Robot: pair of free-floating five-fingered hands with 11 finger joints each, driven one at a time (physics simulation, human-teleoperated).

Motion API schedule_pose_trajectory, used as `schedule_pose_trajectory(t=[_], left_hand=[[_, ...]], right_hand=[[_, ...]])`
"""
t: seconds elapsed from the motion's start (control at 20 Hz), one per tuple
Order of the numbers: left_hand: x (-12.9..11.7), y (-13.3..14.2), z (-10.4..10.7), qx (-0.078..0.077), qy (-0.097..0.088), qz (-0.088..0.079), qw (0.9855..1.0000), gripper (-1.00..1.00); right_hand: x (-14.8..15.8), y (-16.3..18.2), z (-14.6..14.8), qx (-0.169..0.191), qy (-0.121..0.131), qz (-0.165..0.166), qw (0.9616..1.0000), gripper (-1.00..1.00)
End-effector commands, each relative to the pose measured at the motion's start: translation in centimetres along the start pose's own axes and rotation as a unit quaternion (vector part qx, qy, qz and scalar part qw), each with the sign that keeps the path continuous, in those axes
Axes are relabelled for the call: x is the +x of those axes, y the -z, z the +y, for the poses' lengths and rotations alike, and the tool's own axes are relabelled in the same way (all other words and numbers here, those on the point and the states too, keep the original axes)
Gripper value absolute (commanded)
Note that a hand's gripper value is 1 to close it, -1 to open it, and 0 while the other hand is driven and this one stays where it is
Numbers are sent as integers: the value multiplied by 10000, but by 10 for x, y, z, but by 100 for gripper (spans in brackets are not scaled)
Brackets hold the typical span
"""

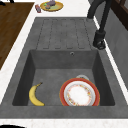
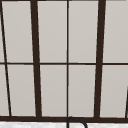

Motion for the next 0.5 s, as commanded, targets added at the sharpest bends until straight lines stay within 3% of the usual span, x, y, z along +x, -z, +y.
schedule_pose_trajectory(t=[0.0,0.45], left_hand=[[0,0,0,0,0,0,10000,0],[0,0,0,0,0,0,10000,0]], right_hand=[[25,-3,-1,0,86,148,9999,100],[85,-9,-3,11,46,150,9999,100]])
